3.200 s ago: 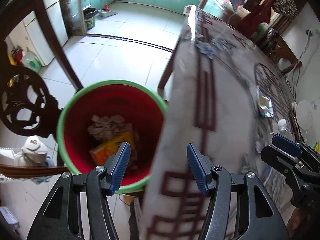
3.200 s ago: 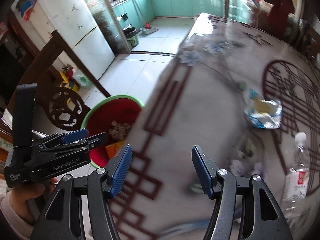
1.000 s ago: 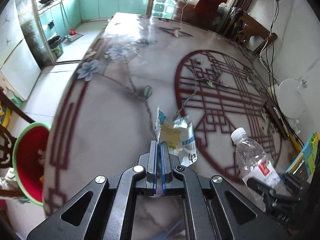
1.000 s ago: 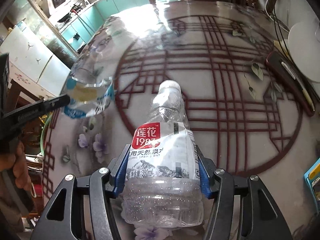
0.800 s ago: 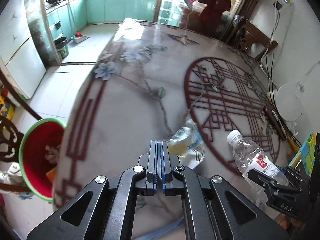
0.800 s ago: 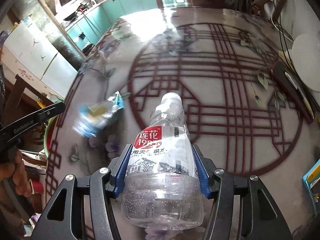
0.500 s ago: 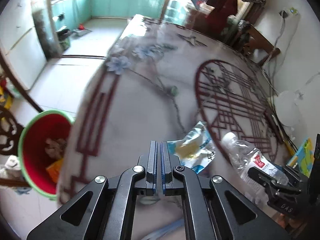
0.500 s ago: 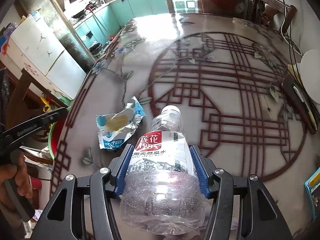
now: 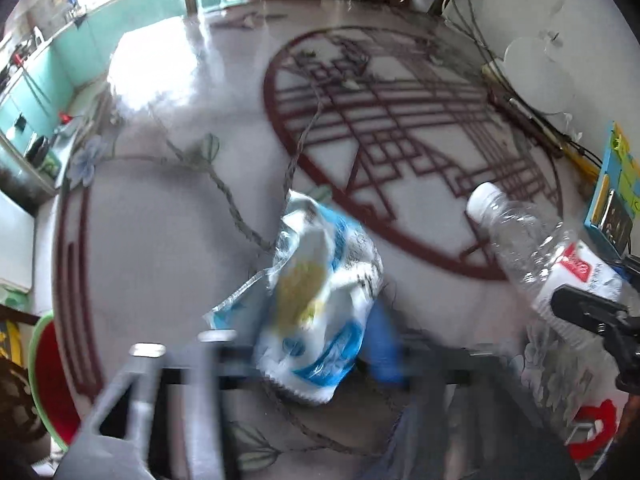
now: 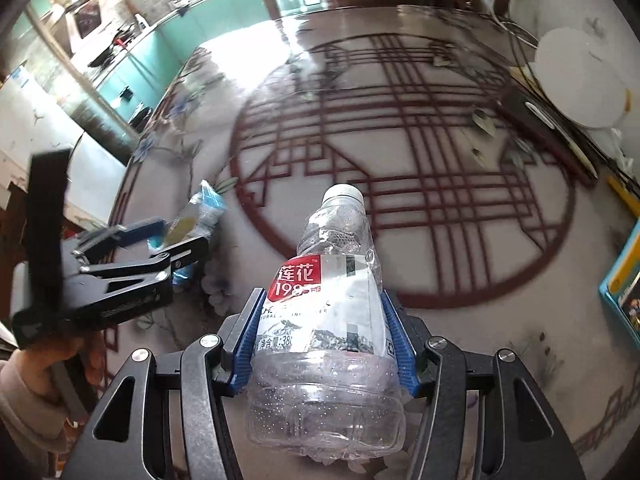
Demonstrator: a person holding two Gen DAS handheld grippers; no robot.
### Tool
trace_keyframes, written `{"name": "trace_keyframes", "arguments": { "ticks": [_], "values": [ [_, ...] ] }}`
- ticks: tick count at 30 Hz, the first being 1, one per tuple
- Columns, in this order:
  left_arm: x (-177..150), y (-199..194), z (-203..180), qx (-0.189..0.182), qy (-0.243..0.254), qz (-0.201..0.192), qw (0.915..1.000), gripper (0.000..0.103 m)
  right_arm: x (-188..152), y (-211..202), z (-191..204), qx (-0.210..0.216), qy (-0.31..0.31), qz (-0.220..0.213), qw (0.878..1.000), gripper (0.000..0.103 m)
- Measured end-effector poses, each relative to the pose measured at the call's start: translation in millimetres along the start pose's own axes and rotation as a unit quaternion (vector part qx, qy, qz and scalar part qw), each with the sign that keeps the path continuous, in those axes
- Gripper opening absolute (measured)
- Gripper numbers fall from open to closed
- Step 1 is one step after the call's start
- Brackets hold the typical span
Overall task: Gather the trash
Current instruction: 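Grasp the clear water bottle with the right tool while the left tool grasps a blue-white wrapper, then carry the water bottle and wrapper with both tools over the red bucket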
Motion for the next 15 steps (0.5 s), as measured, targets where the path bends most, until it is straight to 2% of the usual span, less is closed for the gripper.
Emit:
{"name": "trace_keyframes", "arguments": {
  "ticks": [1, 4, 9, 15],
  "values": [
    [-1, 2, 3, -0.012, -0.012, 0.010, 0.9998, 0.008, 0, -1, 0, -0.001, 0.002, -0.001, 1.000, 0.055],
    [-4, -9, 13, -0.018, -0.032, -0.003, 0.9993, 0.005, -1, -2, 6, -0.001, 0.003, -0.004, 1.000, 0.055],
    [-13, -51, 46, -0.003, -0.079, -0.044, 0.9959, 0.005, 4, -1, 30, 0.007, -0.010, -0.007, 1.000, 0.055],
    [-39, -82, 93, 0.029, -0.127, -0.058, 0.9898, 0.005, 8, 3, 74, 0.023, -0.044, -0.008, 0.999, 0.055]
  ]
}}
Point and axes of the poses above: each gripper's, at about its wrist camera, not at the fingertips, and y roughly the way its jaws point, z to its left, x to its top, the point moved 4 cm from there along y, roughly the way its jaws point, and after that the axes turned 1 degree about z, right-handed, at the moved point
